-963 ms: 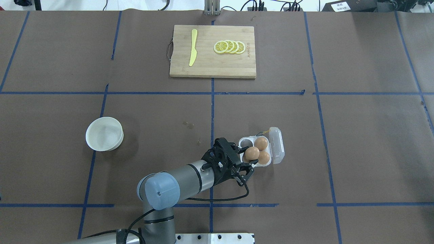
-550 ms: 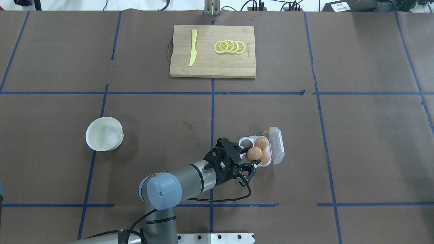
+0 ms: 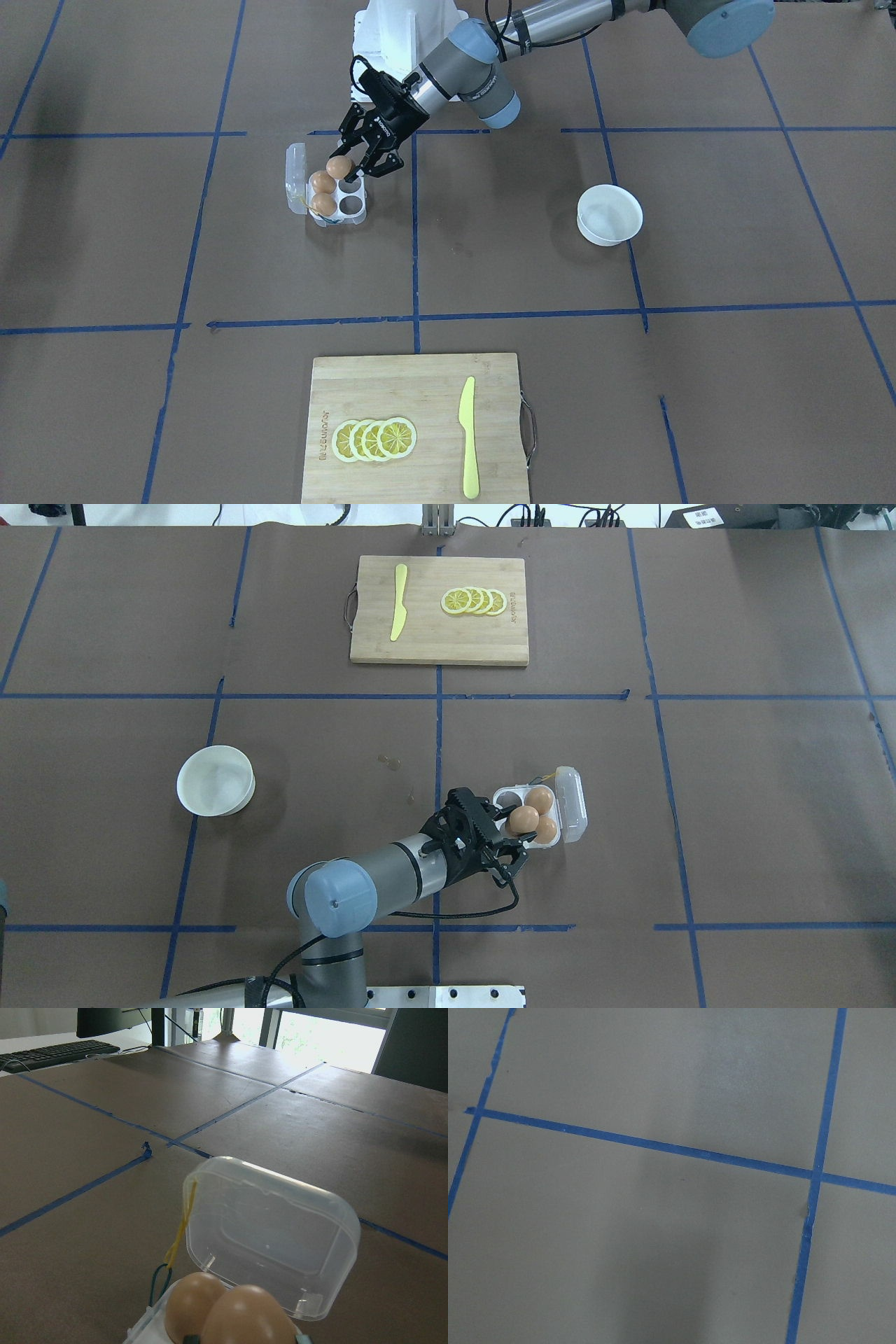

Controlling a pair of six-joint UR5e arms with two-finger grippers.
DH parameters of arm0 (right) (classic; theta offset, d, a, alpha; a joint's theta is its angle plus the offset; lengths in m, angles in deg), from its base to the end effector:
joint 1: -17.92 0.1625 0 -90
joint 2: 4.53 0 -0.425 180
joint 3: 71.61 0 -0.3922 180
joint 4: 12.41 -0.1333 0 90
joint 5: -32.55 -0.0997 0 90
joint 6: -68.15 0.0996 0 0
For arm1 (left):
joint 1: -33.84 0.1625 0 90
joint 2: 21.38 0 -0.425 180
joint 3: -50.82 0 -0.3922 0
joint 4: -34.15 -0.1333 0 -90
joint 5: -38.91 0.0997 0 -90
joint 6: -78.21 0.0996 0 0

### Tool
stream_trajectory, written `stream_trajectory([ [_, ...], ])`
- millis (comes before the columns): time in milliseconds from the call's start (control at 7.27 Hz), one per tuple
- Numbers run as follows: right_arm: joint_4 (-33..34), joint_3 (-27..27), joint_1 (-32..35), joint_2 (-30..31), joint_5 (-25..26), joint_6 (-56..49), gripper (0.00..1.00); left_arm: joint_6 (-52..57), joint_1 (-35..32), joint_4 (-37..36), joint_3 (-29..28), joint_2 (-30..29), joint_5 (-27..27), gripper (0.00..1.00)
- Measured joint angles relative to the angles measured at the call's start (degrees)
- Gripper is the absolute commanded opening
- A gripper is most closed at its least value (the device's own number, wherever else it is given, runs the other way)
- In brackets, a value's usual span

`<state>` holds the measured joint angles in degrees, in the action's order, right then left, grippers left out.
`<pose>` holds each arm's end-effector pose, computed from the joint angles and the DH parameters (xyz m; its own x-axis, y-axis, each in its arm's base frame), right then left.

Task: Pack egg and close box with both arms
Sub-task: 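Lower the egg into the empty carton cup and open the left gripper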

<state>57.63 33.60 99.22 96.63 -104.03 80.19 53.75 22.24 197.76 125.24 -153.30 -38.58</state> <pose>-0.0045 -0.4322 0.5737 0.6496 -0.1990 0.7338 0.0027 0.9657 0.2595 0.6682 -0.2953 0.1897 0.2988 0.8458 -0.4419 0.3219 0.3466 0.8811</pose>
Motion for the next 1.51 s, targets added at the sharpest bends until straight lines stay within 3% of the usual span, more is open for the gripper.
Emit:
stream_trajectory([
  [550,0.0,0.0,0.0,0.1,0.0,0.0,1.00,0.0,0.1,-0.1,-1.2,0.0,0.1,0.40],
  [1101,0.0,0.0,0.0,0.3,0.0,-0.1,1.00,0.0,0.4,-0.1,-1.5,0.0,0.2,0.63],
  [1513,0.0,0.0,0.0,0.3,0.0,-0.1,1.00,0.0,0.6,-0.1,-1.4,-0.1,0.1,0.68],
])
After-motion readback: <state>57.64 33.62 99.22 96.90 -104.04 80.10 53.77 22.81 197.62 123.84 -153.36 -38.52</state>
